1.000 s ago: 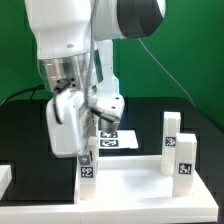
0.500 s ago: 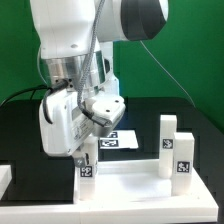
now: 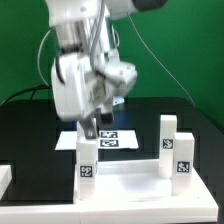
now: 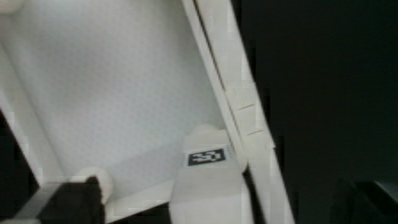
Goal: Assemble desk
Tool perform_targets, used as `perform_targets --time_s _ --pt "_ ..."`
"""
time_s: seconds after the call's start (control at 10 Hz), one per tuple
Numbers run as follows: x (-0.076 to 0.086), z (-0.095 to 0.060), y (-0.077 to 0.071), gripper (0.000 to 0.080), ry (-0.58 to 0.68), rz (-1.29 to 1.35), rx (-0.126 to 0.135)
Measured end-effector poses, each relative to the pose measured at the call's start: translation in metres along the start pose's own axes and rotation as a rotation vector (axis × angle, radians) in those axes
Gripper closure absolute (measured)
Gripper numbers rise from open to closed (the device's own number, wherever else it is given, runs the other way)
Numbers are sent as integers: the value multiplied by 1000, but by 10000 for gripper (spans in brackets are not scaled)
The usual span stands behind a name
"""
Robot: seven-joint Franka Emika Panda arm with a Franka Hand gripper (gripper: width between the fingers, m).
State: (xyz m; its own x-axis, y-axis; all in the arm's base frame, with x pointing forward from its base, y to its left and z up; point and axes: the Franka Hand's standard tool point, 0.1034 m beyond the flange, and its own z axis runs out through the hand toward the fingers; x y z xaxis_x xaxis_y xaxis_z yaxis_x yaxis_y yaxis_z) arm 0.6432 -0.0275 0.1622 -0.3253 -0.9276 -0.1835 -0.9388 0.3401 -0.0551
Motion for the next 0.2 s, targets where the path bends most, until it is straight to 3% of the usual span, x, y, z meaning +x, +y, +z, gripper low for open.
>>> perform_targets --time_s 0.2 --pt "1 4 0 150 5 -2 -1"
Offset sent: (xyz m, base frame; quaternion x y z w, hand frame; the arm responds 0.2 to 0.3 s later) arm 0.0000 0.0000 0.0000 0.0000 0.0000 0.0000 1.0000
